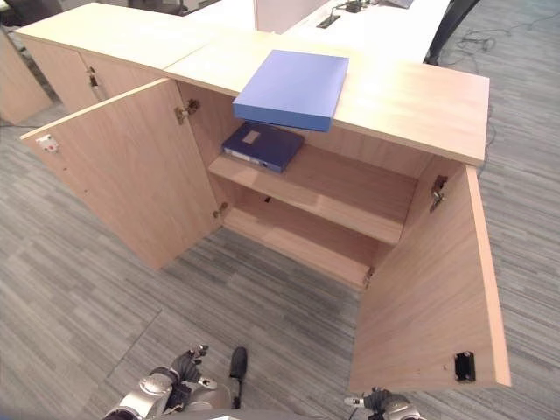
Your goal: Put the empty folder in the office cabinet
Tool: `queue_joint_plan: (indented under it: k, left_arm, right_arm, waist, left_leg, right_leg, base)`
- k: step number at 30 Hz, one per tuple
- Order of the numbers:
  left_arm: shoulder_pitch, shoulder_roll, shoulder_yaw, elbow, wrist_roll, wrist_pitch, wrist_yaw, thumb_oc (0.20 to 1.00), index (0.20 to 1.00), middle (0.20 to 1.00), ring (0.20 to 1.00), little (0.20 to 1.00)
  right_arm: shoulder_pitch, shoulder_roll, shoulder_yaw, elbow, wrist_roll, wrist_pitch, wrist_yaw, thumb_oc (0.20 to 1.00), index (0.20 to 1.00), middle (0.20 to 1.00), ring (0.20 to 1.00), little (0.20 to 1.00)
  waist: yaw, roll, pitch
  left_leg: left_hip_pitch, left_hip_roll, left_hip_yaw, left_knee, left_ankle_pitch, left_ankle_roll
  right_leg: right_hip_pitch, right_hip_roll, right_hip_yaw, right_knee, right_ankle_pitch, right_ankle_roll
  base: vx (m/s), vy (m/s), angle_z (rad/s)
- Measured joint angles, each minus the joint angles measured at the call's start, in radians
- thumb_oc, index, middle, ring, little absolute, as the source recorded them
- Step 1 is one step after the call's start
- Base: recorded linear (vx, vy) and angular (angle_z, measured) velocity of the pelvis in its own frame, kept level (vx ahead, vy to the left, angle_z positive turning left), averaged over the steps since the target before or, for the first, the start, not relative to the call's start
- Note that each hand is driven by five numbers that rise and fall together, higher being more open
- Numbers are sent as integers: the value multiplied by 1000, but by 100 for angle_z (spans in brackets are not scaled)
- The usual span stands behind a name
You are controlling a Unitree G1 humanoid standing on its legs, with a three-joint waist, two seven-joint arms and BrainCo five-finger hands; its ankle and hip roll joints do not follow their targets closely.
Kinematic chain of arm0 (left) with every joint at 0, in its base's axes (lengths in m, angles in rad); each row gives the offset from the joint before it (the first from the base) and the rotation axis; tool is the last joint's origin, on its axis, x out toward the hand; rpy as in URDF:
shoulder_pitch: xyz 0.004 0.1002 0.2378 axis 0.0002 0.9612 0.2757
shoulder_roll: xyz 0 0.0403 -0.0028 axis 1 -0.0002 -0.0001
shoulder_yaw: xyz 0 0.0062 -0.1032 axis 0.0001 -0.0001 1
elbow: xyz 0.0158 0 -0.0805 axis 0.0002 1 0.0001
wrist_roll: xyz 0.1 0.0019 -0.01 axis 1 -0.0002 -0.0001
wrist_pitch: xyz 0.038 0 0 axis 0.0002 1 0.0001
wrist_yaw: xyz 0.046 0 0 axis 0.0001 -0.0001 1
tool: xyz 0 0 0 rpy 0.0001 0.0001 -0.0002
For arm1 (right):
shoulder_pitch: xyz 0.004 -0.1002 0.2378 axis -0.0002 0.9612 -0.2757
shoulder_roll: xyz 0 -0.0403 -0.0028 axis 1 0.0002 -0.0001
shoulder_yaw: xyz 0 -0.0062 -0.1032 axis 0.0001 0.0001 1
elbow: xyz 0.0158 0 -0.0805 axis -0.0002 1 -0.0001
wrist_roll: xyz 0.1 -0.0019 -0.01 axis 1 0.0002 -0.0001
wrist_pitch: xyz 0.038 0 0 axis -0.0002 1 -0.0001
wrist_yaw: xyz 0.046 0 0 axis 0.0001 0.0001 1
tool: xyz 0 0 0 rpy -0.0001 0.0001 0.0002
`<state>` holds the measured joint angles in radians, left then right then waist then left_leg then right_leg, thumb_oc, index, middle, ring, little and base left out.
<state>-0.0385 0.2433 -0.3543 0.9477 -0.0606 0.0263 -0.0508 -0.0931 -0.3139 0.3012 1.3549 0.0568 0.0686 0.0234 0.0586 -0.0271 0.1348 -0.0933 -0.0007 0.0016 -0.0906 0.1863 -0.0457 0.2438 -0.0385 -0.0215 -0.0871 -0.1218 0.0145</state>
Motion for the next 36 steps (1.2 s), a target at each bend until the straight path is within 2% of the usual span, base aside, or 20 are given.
queue_joint_plan:
  k: [1,2,5,10,12,14,15,16,17,18,20,22,23,24,25,26,28,32,35,36]
  left_arm:
    - [-2,2,1,0,0,0,0,1000,1000,1000,1000,1000]
    - [-5,3,2,1,0,0,1,1000,1000,1000,1000,1000]
    - [0,2,2,4,0,-2,4,1000,1000,1000,1000,1000]
    - [-2,1,0,32,0,-2,14,1000,1000,1000,1000,1000]
    - [-1,-2,-8,32,0,-1,13,1000,1000,1000,1000,1000]
    - [-2,-2,-23,31,1,0,12,1000,1000,1000,1000,1000]
    - [0,3,-40,29,5,0,11,1000,1000,1000,1000,1000]
    - [11,2,-40,29,8,3,10,1000,1000,1000,1000,1000]
    - [18,6,-40,29,8,9,7,1000,1000,1000,1000,1000]
    - [15,8,-41,29,8,10,3,1000,1000,1000,1000,1000]
    - [9,14,-41,29,8,11,1,1000,1000,1000,1000,1000]
    - [13,20,-43,30,8,18,-2,1000,1000,1000,1000,1000]
    - [10,10,-44,28,8,19,-4,1000,1000,1000,1000,1000]
    - [4,20,-41,25,8,17,-3,1000,1000,1000,1000,1000]
    - [3,18,-46,19,8,18,-6,1000,1000,1000,1000,1000]
    - [8,13,-48,10,8,17,-6,1000,1000,1000,1000,1000]
    - [11,10,-57,-9,10,17,-11,1000,1000,1000,1000,1000]
    - [8,7,-75,-11,40,15,-16,1000,1000,1000,1000,1000]
    - [5,8,-77,-11,48,16,-17,1000,1000,1000,1000,1000]
    - [-1,4,-76,-9,48,15,-17,1000,1000,1000,1000,1000]
  right_arm:
    - [2,7,0,9,0,1,1,1000,1000,1000,1000,1000]
    - [2,11,0,10,-1,2,2,1000,1000,1000,1000,1000]
    - [-4,34,0,3,-6,4,12,1000,1000,1000,1000,1000]
    - [-15,60,5,-27,-9,5,26,1000,1000,1000,1000,1000]
    - [-12,59,9,-27,-9,7,41,1000,1000,1000,1000,1000]
    - [-15,57,21,-31,-8,7,45,1000,1000,1000,1000,1000]
    - [-16,57,21,-46,-8,7,52,1000,1000,1000,1000,1000]
    - [-16,59,30,-56,-8,5,56,1000,1000,1000,1000,1000]
    - [-17,62,54,-69,-8,5,60,1000,1000,1000,1000,1000]
    - [-18,63,71,-79,-8,5,65,1000,1000,1000,1000,1000]
    - [-44,63,99,-100,-8,5,69,1000,1000,1000,1000,1000]
    - [-73,66,137,-118,-9,6,75,1000,1000,1000,1000,1000]
    - [-72,63,138,-141,-9,7,75,1000,1000,1000,1000,1000]
    - [-85,67,138,-145,-8,6,76,1000,1000,1000,1000,1000]
    - [-85,68,138,-146,-8,8,75,1000,1000,1000,1000,1000]
    - [-82,68,138,-144,-7,9,76,1000,1000,1000,1000,1000]
    - [-71,66,135,-144,-7,7,76,1000,1000,1000,1000,1000]
    - [-68,52,133,-144,-6,7,74,1000,1000,1000,1000,1000]
    - [-66,52,138,-144,-7,8,75,1000,1000,1000,1000,1000]
    - [-69,50,135,-143,-7,7,74,1000,1000,1000,1000,1000]
  waist:
    - [-3,-6,-5]
    - [-7,-11,-6]
    - [-17,3,-18]
    - [-17,24,-66]
    - [-14,45,-83]
    - [-2,59,-89]
    - [31,59,-85]
    - [48,54,-89]
    - [53,48,-94]
    - [51,46,-93]
    - [49,49,-80]
    - [41,50,-57]
    - [29,37,-46]
    - [25,32,-22]
    - [3,23,-16]
    - [1,22,-17]
    - [2,30,-12]
    - [4,32,-16]
    - [-2,29,-18]
    - [-4,25,-20]
  left_leg:
    - [6,-20,12,0,3,27]
    - [10,-30,20,0,-6,41]
    - [54,-49,66,-2,-37,91]
    - [74,-56,102,-10,-76,97]
    - [83,-47,103,-9,-79,112]
    - [91,-42,110,-10,-89,115]
    - [114,-45,146,-10,-102,132]
    - [119,-57,164,-9,-117,129]
    - [121,-66,164,-9,-119,129]
    - [124,-70,161,-9,-119,130]
    - [107,-48,155,-9,-112,129]
    - [107,-25,148,-2,-107,135]
    - [110,-20,140,1,-108,136]
    - [106,-15,134,4,-113,124]
    - [120,-14,105,1,-114,121]
    - [124,-7,79,-7,-115,111]
    - [137,25,31,-3,-109,89]
    - [145,59,13,31,-135,25]
    - [135,65,-9,75,-148,3]
    - [128,69,-20,102,-156,-10]
  right_leg:
    - [3,-24,0,0,-6,20]
    - [4,-37,-3,1,-4,24]
    - [9,-68,-25,35,4,53]
    - [-24,-83,-46,113,0,62]
    - [-73,-82,-50,220,-19,78]
    - [-120,-86,-77,327,-32,71]
    - [-171,-155,-199,469,-75,44]
    - [-188,-216,-266,501,-77,42]
    - [-197,-255,-284,493,-73,50]
    - [-220,-272,-296,485,-68,60]
    - [-275,-263,-286,443,-57,85]
    - [-337,-198,-272,385,-33,114]
    - [-377,-167,-275,356,0,129]
    - [-384,-142,-269,309,45,124]
    - [-379,-122,-270,287,100,115]
    - [-351,-108,-272,248,101,99]
    - [-271,-46,-271,156,108,97]
    - [-233,-7,-296,129,93,31]
    - [-198,5,-311,103,92,24]
    - [-185,17,-321,101,77,7]
  base:
    - [164,179,-25]
    - [165,180,-28]
    - [186,233,-39]
    - [130,201,-25]
    - [102,249,-4]
    - [111,139,-20]
    - [86,36,-55]
    - [115,22,-56]
    - [46,-22,-22]
    - [113,-45,1]
    - [113,-47,-1]
    - [154,-54,-2]
    - [293,-106,16]
    - [273,-97,45]
    - [390,-141,58]
    - [331,-126,56]
    - [276,-127,42]
    - [192,-110,18]
    - [274,-200,17]
    - [192,-185,29]
